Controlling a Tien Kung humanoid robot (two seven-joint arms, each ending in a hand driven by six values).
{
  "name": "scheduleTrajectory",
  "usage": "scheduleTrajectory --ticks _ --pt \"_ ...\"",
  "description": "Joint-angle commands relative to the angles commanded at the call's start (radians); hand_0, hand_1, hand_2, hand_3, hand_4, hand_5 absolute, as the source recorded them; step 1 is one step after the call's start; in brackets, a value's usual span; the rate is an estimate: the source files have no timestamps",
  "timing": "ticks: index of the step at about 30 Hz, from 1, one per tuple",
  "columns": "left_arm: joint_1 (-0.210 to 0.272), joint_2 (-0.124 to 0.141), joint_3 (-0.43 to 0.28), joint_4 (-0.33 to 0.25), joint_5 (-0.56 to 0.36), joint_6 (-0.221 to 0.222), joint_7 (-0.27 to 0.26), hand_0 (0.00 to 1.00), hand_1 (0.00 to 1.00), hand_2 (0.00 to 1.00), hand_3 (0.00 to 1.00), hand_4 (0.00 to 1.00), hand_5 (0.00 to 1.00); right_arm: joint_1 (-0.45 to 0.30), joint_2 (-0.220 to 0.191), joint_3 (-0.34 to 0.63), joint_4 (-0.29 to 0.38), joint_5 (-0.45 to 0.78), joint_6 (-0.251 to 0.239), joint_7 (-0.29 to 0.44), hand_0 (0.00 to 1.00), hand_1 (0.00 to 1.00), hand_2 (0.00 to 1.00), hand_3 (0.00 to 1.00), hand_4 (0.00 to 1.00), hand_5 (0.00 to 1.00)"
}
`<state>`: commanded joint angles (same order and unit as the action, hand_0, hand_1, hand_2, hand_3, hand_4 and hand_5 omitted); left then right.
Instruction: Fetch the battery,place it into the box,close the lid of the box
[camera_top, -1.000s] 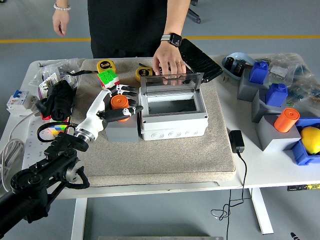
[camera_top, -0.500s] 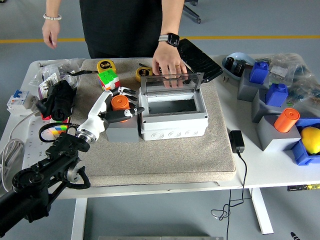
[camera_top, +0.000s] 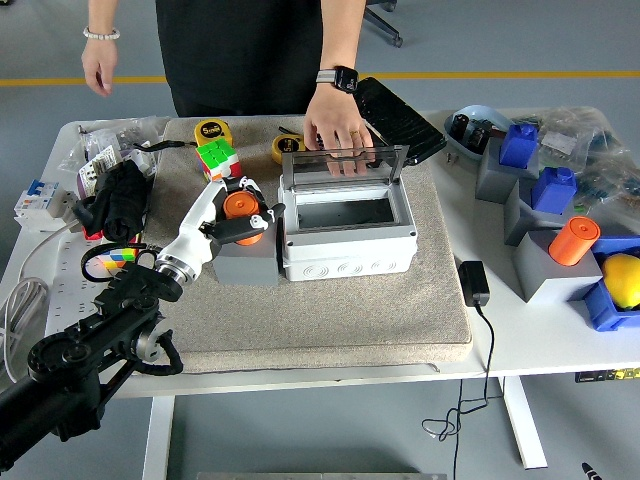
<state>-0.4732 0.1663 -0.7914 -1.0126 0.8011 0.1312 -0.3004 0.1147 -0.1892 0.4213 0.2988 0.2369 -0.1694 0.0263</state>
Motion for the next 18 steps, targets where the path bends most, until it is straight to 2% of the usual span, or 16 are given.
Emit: scheduleTrajectory --ticks 2,3,12,18 --pt "-0.002 -0.001 0.002 0.002 0.0 -0.001 0.0 0.223 0.197 0.208 0.202 0.513 0.002 0.0 0.0 -0.001 0.0 0.0 -0.001 0.001 0.72 0.661 0.646 0.591 0.993 0.607" --pt "-0.003 -0.002 0.003 0.002 -0.001 -0.003 0.0 0.2 0.144 0.179 0.184 0.444 0.002 0.0 0.0 -0.002 0.0 0.0 -0.001 0.001 0.719 0.66 0.646 0.591 0.993 0.606" --pt "-0.006 -0.004 -0.002 -0.001 0.002 -0.008 -0.003 0.194 0.137 0.172 0.18 0.418 0.002 0.002 0.0 0.0 0.0 0.001 -0.011 0.014 0.718 0.656 0.644 0.59 0.992 0.606" --pt "-0.013 0.0 -0.036 -0.054 0.073 0.003 0.003 0.194 0.139 0.168 0.176 0.401 0.002 0.003 0.0 0.0 -0.001 0.002 -0.014 0.018 0.717 0.656 0.642 0.587 0.992 0.606"
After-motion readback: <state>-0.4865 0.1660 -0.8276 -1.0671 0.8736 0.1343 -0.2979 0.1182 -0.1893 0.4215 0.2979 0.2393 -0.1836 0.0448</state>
